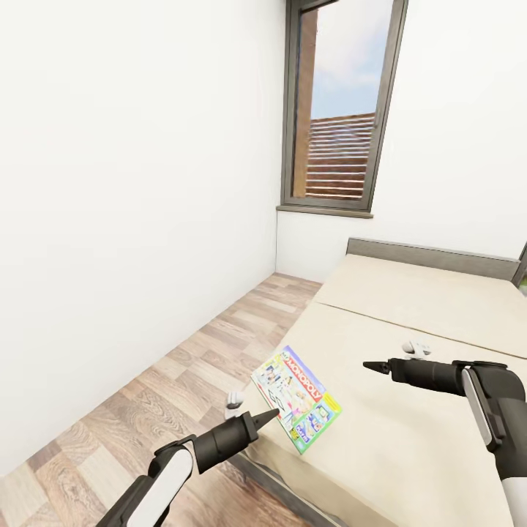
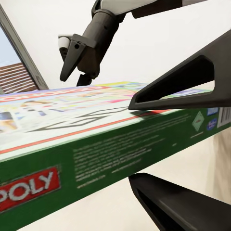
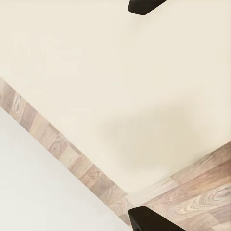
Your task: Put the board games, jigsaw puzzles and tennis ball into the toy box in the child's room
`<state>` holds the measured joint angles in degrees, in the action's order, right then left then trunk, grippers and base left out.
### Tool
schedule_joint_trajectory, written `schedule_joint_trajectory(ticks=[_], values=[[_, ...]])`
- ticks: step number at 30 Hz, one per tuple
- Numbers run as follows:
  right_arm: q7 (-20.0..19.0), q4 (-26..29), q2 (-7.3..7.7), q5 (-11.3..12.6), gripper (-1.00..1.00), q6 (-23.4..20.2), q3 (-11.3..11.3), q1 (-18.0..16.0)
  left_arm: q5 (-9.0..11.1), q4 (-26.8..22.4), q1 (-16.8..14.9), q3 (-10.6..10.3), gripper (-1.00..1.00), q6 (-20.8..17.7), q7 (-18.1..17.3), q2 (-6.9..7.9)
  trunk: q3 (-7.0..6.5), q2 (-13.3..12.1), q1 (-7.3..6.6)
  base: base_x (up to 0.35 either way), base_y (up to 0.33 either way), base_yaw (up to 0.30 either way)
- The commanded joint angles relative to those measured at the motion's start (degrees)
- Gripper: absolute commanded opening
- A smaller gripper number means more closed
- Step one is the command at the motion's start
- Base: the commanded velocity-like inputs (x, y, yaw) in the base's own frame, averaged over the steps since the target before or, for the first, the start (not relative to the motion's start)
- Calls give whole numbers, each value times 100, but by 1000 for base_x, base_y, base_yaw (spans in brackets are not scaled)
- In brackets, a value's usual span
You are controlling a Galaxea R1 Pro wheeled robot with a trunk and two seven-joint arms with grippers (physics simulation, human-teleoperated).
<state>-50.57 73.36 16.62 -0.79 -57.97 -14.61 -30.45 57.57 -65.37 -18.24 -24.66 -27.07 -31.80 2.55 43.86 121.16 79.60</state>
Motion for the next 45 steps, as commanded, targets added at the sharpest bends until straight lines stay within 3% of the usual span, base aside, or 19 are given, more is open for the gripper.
schedule_joint_trajectory(ticks=[1, 13, 20, 27, 45], values=[[-26, 3, -1, -10, 100, -39, -7, -5, 63, -2, -4, -7, -100, -44, 8, 4, 6, 3, -1, 0, 0, 0], [-257, 2, 13, 2, 100, -39, 54, 17, -18, 37, -45, -45, -100, -52, -287, 62, 6, 3, -1, 0, 0, 0], [-813, 2, 23, -3, 100, -39, 445, 46, -301, 63, -61, -41, -100, -59, -466, 81, 6, 3, -1, 0, 0, 0], [-1048, 2, 14, 13, 100, -33, 632, 51, -397, 84, -64, -39, -100, -59, -511, 89, 6, 3, -1, 0, 0, 0], [-1561, 3, 26, 35, 100, -31, 714, 48, -445, 214, -96, -39, -100, -54, -536, 86, 6, 3, -1, 0, 0, 0]])
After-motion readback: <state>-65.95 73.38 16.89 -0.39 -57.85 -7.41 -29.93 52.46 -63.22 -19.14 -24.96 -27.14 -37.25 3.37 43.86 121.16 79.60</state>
